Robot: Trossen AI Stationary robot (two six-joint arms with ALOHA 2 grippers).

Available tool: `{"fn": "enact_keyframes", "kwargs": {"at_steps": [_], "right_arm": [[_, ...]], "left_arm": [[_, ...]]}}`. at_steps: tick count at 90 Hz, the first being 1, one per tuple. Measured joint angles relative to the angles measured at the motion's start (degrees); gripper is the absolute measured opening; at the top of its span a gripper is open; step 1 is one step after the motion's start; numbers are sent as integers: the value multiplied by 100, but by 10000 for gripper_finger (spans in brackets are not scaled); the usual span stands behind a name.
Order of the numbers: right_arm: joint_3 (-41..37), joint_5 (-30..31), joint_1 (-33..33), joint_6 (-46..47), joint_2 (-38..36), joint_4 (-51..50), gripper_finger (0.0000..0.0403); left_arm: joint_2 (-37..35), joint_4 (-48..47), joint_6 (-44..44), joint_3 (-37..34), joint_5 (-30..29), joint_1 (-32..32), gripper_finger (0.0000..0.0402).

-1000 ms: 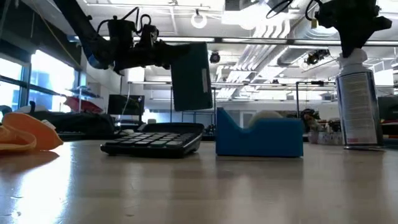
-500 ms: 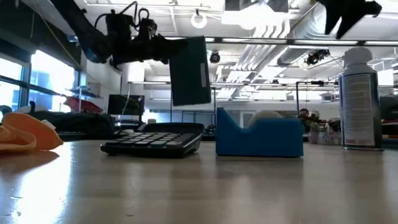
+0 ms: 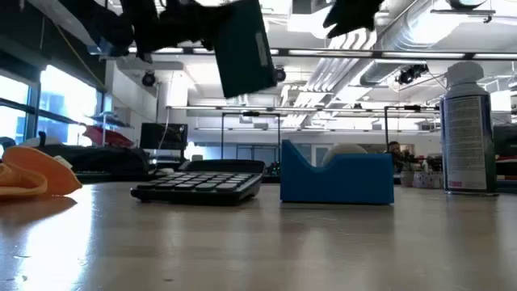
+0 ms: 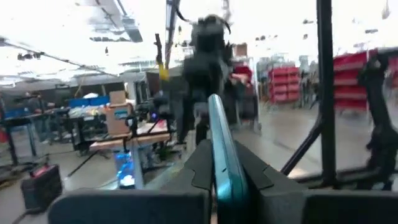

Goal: Apply microfiber cloth
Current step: Wipe the back of the cellphone with the microfiber cloth

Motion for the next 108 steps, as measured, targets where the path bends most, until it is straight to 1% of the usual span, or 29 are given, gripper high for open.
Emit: {"fn": "enact_keyframes", "kwargs": {"at_steps": [8,16,24,34,47,53,60,70,78,84,90,99,108], "right_arm": [[-269,-298,6,-338,337,777,176],[-498,-651,5,-459,685,1490,176],[-656,-877,5,-532,1062,1927,176],[-702,-1114,59,-650,1616,2535,176],[-708,-1511,262,-800,2377,3526,176],[-708,-1537,344,-889,2652,4034,176],[-708,-1453,386,-890,2880,4562,176],[-710,-1376,377,-786,2903,5212,176],[-710,-1375,324,-749,2722,5414,176],[-707,-1390,314,-743,2607,5603,176],[-586,-1568,311,-645,2564,5683,176],[-283,-1807,349,-540,2605,5507,176],[-4,-1851,421,-506,2659,5072,174]], "left_arm": [[-240,-2,-394,-5,21,44,5],[-551,-2,-556,-111,55,194,5],[-958,-101,-669,-296,31,437,5],[-1487,-420,-911,-433,24,679,5],[-2049,-1088,-1036,-437,40,784,5],[-2273,-1520,-1020,-436,42,785,5],[-2491,-2002,-791,-436,22,755,5],[-2686,-2457,-528,-436,-101,606,5],[-2779,-2476,-508,-437,-99,490,5],[-2826,-2432,-329,-437,-98,366,5],[-2812,-2429,-150,-435,-215,202,5],[-2698,-2439,78,-435,-525,-97,5],[-2527,-2318,237,-435,-746,-388,5]]}}
